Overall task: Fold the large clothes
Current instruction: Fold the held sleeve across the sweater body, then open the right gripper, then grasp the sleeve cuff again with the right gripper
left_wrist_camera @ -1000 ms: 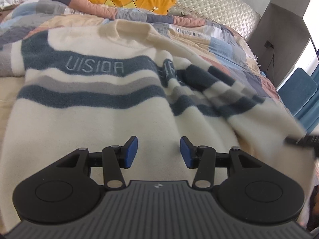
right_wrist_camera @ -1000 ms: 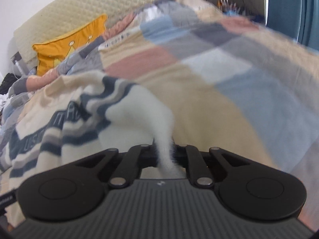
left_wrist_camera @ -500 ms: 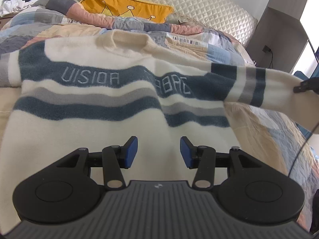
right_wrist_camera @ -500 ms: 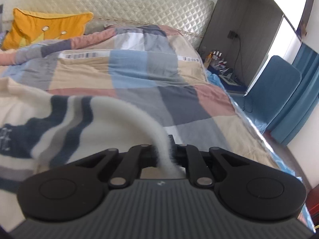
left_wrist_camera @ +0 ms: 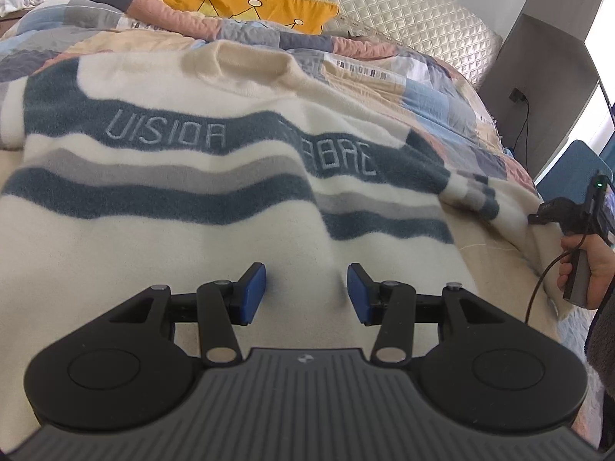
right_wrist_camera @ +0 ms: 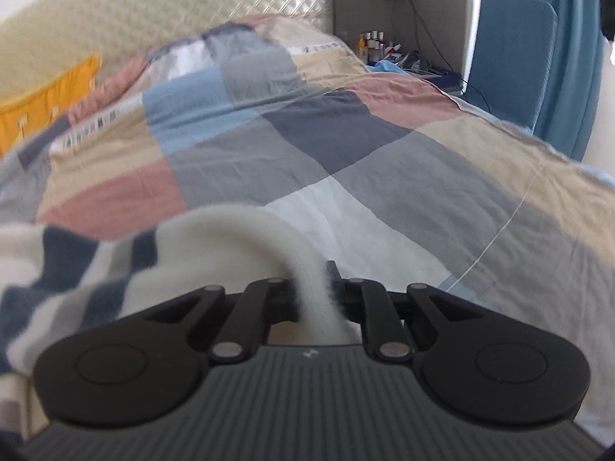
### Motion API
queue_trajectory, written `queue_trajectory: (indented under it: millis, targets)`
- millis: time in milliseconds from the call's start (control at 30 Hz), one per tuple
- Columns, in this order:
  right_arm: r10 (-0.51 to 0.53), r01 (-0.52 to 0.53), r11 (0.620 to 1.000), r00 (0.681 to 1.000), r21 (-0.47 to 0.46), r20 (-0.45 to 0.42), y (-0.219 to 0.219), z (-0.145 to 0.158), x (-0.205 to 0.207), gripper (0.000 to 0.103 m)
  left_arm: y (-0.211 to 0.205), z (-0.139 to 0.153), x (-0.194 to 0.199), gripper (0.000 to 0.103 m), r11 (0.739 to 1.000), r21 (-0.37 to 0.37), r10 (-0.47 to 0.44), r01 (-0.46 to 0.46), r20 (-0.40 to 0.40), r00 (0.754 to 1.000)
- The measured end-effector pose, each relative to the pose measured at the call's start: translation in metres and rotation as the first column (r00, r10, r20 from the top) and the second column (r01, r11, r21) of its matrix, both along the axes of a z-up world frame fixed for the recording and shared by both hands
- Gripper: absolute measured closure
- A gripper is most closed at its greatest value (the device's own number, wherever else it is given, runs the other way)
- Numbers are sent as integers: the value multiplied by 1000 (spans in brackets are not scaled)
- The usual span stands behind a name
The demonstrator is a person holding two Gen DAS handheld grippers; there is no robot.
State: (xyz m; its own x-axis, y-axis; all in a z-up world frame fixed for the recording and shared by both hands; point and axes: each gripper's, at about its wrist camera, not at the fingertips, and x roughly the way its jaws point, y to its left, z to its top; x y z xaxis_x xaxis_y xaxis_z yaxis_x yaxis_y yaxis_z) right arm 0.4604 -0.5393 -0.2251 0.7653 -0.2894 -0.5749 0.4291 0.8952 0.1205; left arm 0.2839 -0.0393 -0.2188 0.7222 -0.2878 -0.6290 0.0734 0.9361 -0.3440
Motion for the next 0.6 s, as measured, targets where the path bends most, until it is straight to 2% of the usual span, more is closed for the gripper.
queue_trajectory:
  millis: [33,100,167,233,300,400,500,600]
  targets:
    - [-24,24,1000,1000,16,20,-2,-1,-4,73,0,-1,1,50,1000,-3,2,-2,-4,1000]
    - [-52,48,997,996,61,67,-6,1,-15,64,1,-2,4,50,1000,-11,8,-8,-11,1000]
    - [-63,48,991,992,127,113,-12,3,-26,63,3,-2,4,50,1000,-20,12,-12,-12,1000]
    - [-92,63,979,985,196,148,-18,5,-40,53,4,-2,3,50,1000,-24,15,-16,-13,1000]
    - [-102,58,966,981,253,165,-21,10,-53,51,5,-2,2,50,999,-28,19,-19,-15,1000]
    - [-120,59,953,974,298,191,-22,16,-82,39,6,-1,0,50,999,-31,19,-20,-16,1000]
    - [-146,88,962,966,259,215,-21,25,-112,39,9,-1,-3,50,998,-61,21,-22,-20,1000]
    - [-181,107,946,958,307,224,-28,28,-135,37,14,0,-7,50,995,-95,22,-24,-25,999]
